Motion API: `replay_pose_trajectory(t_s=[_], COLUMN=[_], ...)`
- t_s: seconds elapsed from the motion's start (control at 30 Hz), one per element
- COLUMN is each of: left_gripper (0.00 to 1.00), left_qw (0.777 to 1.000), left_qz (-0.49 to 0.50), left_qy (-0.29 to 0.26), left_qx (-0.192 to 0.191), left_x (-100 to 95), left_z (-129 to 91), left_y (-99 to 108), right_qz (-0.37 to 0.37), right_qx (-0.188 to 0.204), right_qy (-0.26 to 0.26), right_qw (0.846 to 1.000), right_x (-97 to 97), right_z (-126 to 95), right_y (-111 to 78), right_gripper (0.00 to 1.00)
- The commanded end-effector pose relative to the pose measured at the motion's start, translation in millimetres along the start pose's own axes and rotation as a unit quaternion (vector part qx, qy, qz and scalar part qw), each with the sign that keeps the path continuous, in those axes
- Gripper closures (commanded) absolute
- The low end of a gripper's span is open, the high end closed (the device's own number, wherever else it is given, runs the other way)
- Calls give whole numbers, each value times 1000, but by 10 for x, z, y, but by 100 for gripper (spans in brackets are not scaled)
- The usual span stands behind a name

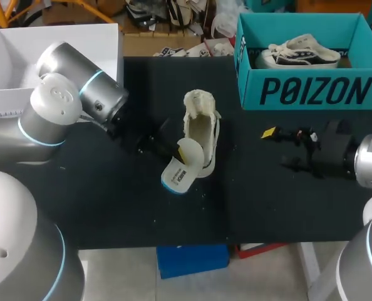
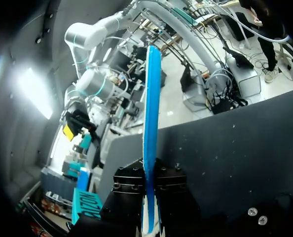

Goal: Take the shoe out of the shoebox, open the shoe tongue, remove and reinsert the insole, then place the shoe into the shoebox

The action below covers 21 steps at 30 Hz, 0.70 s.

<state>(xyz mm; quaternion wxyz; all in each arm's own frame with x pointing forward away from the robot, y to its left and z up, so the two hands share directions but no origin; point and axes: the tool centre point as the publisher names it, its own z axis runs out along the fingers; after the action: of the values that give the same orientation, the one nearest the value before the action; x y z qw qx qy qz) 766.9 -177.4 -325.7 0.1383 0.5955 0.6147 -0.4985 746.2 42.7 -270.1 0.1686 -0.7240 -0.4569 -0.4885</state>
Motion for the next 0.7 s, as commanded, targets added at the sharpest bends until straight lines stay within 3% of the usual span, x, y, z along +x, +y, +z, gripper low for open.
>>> replay_pose_trajectory(t_s=[0.03,0.7], left_gripper=[100,100], left_qw=[1000,999], left_qz=[-3,-10], left_qy=[9,33], left_qx=[11,14], left_x=[-49,-81], left_z=[17,71], left_y=[179,592], right_qz=[0,0], right_qx=[1,1], right_qy=[-1,-1], right_qw=[1000,1000], right_x=[3,3], right_z=[1,1], right_y=[3,3], right_gripper=[0,0])
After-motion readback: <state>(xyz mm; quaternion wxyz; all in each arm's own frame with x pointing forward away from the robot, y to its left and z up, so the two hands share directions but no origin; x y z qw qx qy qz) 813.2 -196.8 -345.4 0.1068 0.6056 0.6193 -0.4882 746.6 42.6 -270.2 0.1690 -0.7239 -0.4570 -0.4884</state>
